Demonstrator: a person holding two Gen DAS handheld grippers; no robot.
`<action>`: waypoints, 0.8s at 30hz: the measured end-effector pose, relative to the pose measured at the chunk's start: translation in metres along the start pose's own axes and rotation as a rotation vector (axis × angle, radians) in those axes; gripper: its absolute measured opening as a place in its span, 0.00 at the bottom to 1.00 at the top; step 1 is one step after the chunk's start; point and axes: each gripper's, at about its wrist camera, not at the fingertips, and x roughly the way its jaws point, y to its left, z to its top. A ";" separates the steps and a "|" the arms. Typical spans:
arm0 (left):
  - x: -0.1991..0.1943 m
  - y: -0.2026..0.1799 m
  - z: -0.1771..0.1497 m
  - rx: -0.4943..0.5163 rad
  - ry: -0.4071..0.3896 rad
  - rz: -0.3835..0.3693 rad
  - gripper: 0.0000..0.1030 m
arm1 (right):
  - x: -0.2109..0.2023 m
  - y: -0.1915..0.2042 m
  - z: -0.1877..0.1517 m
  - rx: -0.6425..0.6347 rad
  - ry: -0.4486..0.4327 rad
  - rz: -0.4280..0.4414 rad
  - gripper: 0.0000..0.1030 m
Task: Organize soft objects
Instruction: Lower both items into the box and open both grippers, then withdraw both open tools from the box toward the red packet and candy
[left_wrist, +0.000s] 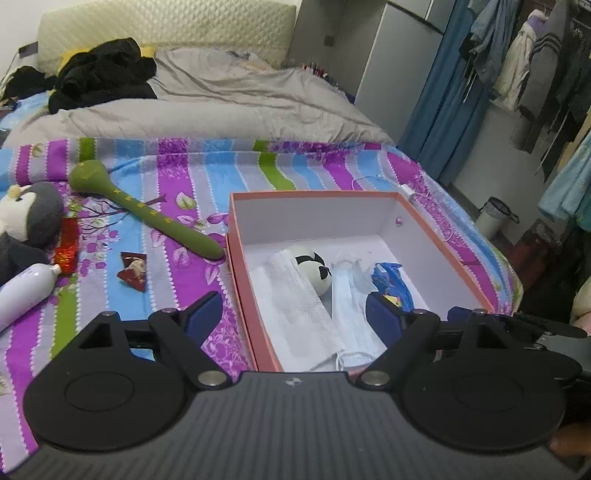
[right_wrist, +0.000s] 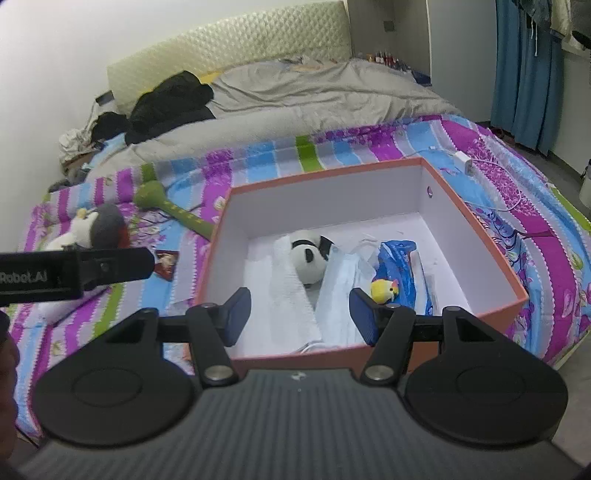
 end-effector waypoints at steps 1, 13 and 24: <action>-0.008 0.001 -0.003 -0.001 -0.009 0.000 0.86 | -0.006 0.003 -0.002 -0.001 -0.007 0.003 0.60; -0.088 0.006 -0.045 -0.013 -0.079 0.022 0.86 | -0.063 0.033 -0.032 -0.032 -0.069 0.035 0.60; -0.146 0.020 -0.090 -0.025 -0.117 0.055 0.86 | -0.090 0.062 -0.066 -0.042 -0.060 0.064 0.60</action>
